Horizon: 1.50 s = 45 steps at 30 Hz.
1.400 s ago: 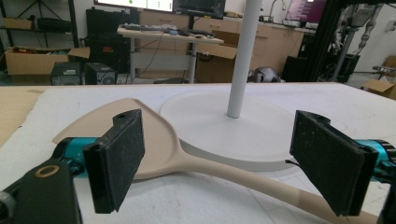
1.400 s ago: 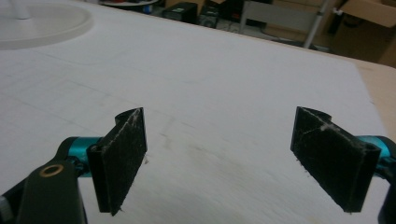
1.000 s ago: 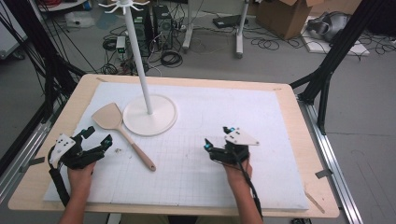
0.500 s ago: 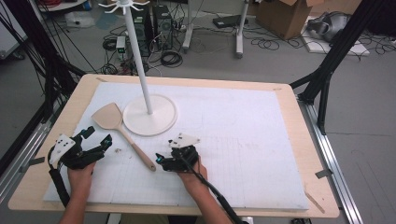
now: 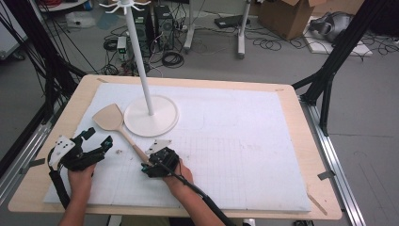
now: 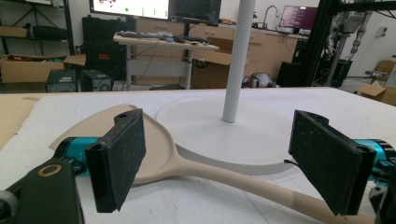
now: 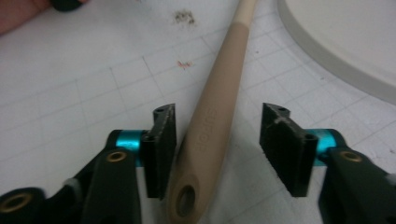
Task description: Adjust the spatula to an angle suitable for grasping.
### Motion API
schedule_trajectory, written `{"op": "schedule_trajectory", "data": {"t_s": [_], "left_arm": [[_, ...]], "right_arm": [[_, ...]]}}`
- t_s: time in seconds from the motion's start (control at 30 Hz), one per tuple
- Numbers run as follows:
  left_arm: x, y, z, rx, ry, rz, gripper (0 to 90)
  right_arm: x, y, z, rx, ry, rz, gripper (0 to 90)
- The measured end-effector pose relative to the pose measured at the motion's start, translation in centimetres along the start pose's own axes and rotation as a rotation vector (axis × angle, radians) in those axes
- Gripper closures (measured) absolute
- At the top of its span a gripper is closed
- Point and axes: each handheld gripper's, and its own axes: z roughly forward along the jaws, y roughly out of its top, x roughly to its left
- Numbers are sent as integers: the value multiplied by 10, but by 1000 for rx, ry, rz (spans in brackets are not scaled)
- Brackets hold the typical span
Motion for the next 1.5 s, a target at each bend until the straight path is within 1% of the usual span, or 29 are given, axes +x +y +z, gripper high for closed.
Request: {"op": "schedule_trajectory", "data": {"t_s": [0.03,0.07,0.1,0.17,0.27,0.33,0.37,0.4,0.43,0.47,0.5,0.53,0.57,0.6,0.63,0.67,0.7,0.73,0.8,0.93,1.0,1.1,1.17,1.23,1.3,1.33,1.37,1.4,1.5], "left_arm": [[0,0,0,-1,0,0,192],[0,0,0,2,0,-1,192],[0,0,0,2,0,-1,192],[0,0,0,0,0,1,192],[0,0,0,1,-2,1,193],[0,0,0,0,-1,2,194],[0,0,0,1,-2,3,194],[0,0,0,1,-2,3,194],[0,0,0,-2,-2,1,194],[0,0,0,-1,-4,0,194],[0,0,0,-1,-4,0,194],[0,0,-1,-12,-8,-8,194],[0,0,-1,-12,-8,-8,194],[1,0,-1,-15,-10,-6,194],[1,0,-2,-19,-10,-14,194],[1,0,-2,-21,-11,-14,194],[1,0,-2,-21,-10,-12,193],[1,0,-2,-21,-10,-12,194],[1,0,-2,-20,-11,-8,193],[1,-1,-2,-25,-11,-8,193],[0,-1,-2,-24,-14,-5,193],[0,-1,-2,-27,-20,0,192],[0,-1,-3,-32,-17,-6,193],[0,-1,-3,-30,-17,-4,192],[-1,-1,-3,-26,-15,0,192],[-1,-1,-3,-25,-16,-1,192],[0,-1,-3,-27,-15,-3,192],[0,-1,-3,-31,-15,-7,192],[0,-1,-3,-30,-16,-6,192]], "right_arm": [[0,0,0,0,-4,-9,512],[0,0,0,1,4,-12,533],[1,1,0,5,-1,-6,552],[1,0,0,1,5,-6,620],[0,0,-1,-1,6,4,629],[-2,0,-2,1,7,23,640],[-5,0,-3,7,15,47,650],[-7,-1,-4,9,19,50,653],[-7,-1,-4,9,19,50,653],[-11,-2,-7,10,30,32,657],[-11,-2,-7,10,30,32,657],[-14,-3,-9,-4,48,34,658],[-14,-3,-9,-4,48,34,658],[-18,-4,-12,-25,61,35,661],[-20,-4,-14,-30,70,36,663],[-20,-4,-14,-30,70,36,663],[-25,-4,-18,-36,80,28,667],[-25,-4,-18,-36,80,28,667],[-31,-7,-22,-35,110,30,671],[-34,-10,-26,-23,133,17,671],[-36,-13,-28,-20,150,-1,671],[-43,-19,-33,-13,201,-28,671],[-46,-20,-35,-8,210,-37,671],[-52,-25,-39,-7,239,-63,674],[-57,-28,-43,-11,251,-64,676],[-57,-28,-43,-11,251,-64,676],[-59,-29,-44,-17,259,-67,677],[-63,-31,-46,-11,275,-75,677],[-65,-33,-48,-9,288,-87,676]]}}
